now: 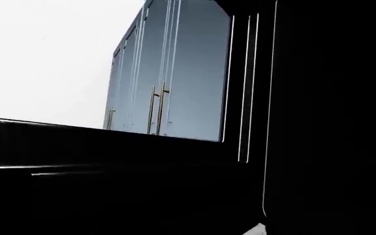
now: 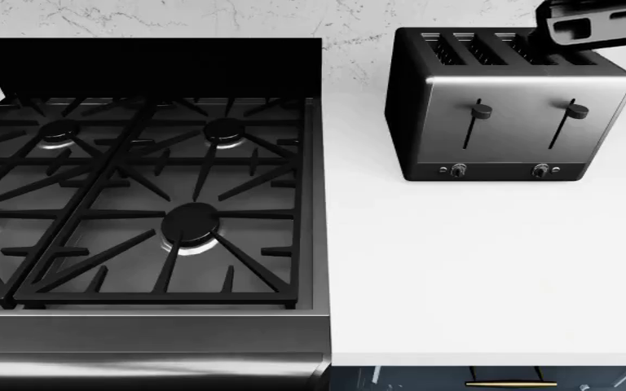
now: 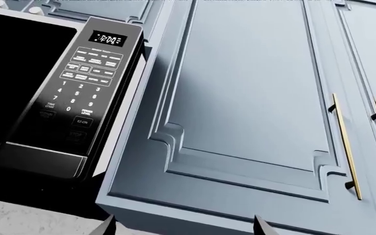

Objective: Open the microwave door

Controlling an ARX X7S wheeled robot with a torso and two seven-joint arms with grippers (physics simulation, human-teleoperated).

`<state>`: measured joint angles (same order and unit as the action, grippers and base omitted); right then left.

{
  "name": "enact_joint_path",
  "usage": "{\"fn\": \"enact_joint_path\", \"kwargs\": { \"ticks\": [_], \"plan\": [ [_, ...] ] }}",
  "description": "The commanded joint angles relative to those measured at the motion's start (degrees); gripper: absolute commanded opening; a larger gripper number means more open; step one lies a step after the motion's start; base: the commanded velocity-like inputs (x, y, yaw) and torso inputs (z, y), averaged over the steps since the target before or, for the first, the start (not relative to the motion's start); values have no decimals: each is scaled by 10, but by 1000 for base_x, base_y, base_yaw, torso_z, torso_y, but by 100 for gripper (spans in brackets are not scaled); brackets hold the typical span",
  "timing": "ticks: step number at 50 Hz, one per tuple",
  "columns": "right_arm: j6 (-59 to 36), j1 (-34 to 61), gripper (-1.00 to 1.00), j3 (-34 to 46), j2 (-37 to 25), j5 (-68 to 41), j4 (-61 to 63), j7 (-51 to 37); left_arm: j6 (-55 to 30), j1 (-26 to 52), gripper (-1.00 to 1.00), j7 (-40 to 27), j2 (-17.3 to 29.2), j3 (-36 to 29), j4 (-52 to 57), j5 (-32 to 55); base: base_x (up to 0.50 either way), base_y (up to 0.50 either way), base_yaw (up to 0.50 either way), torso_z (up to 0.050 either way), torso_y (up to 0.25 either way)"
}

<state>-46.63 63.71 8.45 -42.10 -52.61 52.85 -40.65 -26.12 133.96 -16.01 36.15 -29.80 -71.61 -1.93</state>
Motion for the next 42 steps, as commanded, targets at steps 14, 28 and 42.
{"fn": "enact_joint_path", "kwargs": {
  "ticks": [14, 28, 42],
  "plan": [
    [-17, 38, 100, 15, 4, -13, -6, -7, -45, 10, 100, 36, 67, 147, 66, -261, 0, 0, 0, 0, 0],
    [-30, 58, 100, 18, 3, -29, -5, -17, -27, 10, 100, 60, 66, 255, 131, -479, 0, 0, 0, 0, 0],
    [-22, 64, 100, 27, 6, -19, -13, -9, -40, 10, 100, 116, 106, 277, 215, -572, 0, 0, 0, 0, 0]
  ]
}}
